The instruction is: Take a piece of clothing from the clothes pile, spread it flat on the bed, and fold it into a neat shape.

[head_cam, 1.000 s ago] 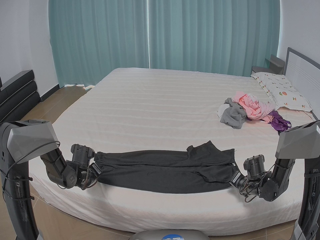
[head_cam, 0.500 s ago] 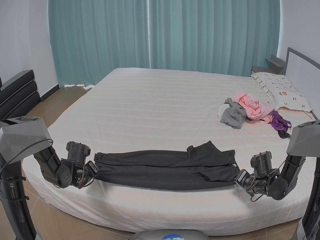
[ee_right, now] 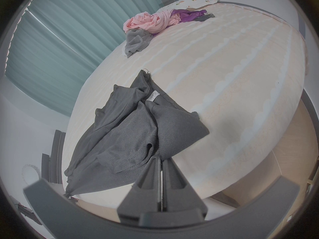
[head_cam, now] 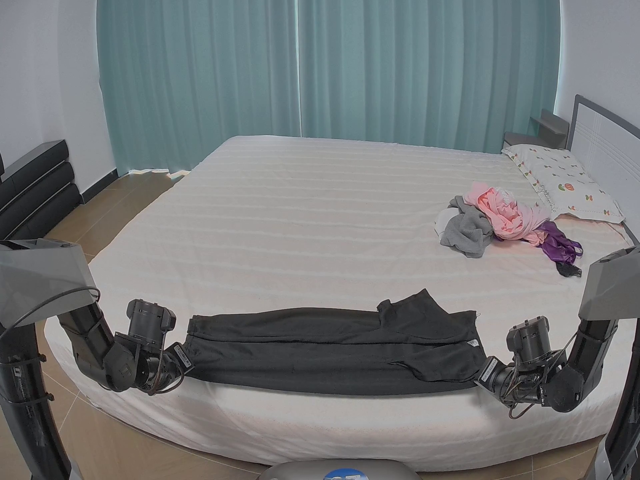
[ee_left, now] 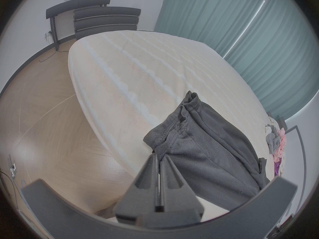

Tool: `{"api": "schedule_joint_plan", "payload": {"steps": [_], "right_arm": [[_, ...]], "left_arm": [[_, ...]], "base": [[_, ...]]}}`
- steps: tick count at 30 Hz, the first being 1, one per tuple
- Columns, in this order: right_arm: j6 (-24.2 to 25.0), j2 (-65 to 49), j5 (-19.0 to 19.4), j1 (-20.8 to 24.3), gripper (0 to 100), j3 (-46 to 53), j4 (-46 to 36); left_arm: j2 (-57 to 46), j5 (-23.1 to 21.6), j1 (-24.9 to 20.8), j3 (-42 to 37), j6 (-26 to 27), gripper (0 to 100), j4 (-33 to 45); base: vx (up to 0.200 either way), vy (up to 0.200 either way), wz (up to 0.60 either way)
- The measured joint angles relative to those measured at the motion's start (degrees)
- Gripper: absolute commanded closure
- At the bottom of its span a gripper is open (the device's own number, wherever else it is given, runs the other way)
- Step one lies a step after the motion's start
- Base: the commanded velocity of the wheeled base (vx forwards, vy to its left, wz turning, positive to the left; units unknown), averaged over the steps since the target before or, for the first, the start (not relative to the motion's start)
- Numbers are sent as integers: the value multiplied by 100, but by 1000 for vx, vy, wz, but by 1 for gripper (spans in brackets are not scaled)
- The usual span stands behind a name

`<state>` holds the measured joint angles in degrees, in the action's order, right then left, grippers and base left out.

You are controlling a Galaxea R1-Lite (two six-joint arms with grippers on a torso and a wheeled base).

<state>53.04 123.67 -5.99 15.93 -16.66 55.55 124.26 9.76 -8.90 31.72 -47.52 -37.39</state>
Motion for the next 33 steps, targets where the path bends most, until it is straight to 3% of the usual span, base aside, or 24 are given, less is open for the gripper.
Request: {"api": "schedule_joint_plan", "payload": {"steps": [1,2,15,26,33], "right_arm": [[-2,6,0,2,100,10,0],[-2,15,0,13,0,27,0],[79,-413,93,134,0,245,354],[807,-228,98,845,0,-78,450],[1002,96,57,920,0,-276,691]], "left_arm": [[2,-11,-11,-24,4,100,-5],[7,-41,-20,-59,6,0,-2],[-194,-662,66,-155,-32,0,37],[-645,-1548,380,-135,-271,0,24],[-730,-1660,463,-63,-344,0,-9]], "base": [[0,0,0],[0,0,0],[0,0,0],[0,0,0],[0,0,0]]}}
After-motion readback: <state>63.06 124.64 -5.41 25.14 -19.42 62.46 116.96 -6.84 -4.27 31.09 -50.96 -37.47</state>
